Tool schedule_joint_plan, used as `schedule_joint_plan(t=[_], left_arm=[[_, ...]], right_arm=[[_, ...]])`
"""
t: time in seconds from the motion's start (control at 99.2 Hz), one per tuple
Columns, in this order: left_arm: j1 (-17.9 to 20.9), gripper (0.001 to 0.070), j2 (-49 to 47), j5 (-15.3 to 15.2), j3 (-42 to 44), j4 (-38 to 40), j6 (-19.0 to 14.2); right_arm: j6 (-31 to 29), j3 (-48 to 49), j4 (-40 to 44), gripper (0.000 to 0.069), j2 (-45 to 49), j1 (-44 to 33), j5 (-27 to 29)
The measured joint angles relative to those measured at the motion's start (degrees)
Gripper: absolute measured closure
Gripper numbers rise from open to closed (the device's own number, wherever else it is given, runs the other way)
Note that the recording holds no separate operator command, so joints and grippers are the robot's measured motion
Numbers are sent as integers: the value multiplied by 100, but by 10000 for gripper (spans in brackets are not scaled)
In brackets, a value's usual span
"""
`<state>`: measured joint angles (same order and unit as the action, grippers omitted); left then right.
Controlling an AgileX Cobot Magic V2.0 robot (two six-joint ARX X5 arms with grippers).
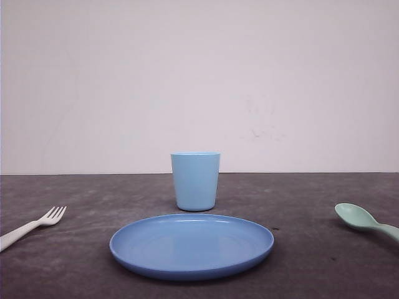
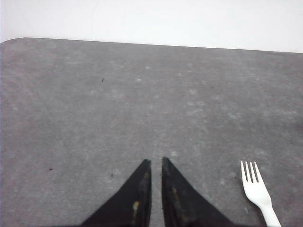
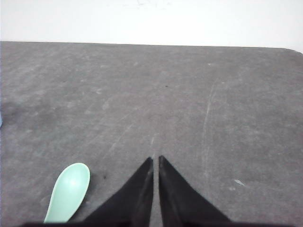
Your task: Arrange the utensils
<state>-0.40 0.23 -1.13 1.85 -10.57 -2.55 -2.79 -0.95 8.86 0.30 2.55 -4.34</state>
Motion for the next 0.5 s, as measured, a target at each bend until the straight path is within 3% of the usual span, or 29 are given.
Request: schedule_joint_plan(t=[0.373, 0.504], left_arm=[[0, 695, 0, 0, 0, 0, -9], [0, 695, 0, 28, 0, 55, -310]], right_arm=[[-273, 0, 87, 670, 0, 0, -22], [-584, 2, -57, 672, 0, 0, -22]])
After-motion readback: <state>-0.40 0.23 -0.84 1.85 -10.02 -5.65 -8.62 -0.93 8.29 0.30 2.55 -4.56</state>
